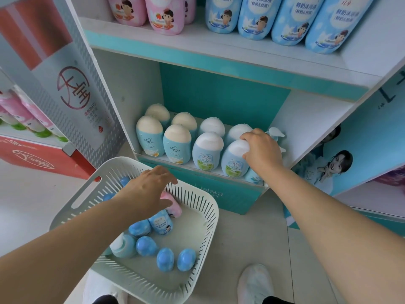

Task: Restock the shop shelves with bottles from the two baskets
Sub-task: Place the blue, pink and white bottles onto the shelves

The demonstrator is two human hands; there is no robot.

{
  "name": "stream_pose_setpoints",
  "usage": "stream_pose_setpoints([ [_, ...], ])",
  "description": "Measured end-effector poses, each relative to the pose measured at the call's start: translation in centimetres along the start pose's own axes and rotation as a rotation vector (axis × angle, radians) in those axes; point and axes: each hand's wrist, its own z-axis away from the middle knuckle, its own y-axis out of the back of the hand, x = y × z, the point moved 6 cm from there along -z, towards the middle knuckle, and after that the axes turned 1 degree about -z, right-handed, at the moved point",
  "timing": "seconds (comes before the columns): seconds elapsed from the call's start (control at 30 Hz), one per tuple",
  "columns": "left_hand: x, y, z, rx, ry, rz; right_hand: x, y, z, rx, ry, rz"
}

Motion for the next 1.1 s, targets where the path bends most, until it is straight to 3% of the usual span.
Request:
stream_pose_setpoints([
  [0.2, -1.5, 0.2, 0.9, -0.012, 0.030, -0.018, -0.6, -0.4, 0.1, 0.013, 0.033, 0.028],
  [0.3, -2.7, 0.5, 1.4, -0.007, 0.057, -0.035, -1.4, 0.6, 0.1, 0.106, 0.081, 0.034],
  [0.43, -5.6, 0.3, 2.7, -0.057, 0.137, -0.118, -5.2, 3.2, 1.1, 0.408, 0.314, -0.060],
  [0.57, -8.7, -0.2, 4.9, -0.098, 0.211, -0.127, -10.5, 2.3, 3.1, 0.447, 0.584, -0.136],
  [0.7, -11.1, -1.3, 7.3, -0.141, 0.253, -0.108, -16.3, -0.4, 5.0, 0.248, 0.778, -0.174],
  [0.93, -14.8, -3.4, 11.1, -0.221, 0.294, -0.097, -24.9, -8.1, 7.8, -0.372, 0.869, -0.041],
  [1.1, -16.8, -3.9, 12.2, -0.203, 0.309, -0.051, -28.1, -11.5, 9.9, -0.530, 0.865, 0.031],
])
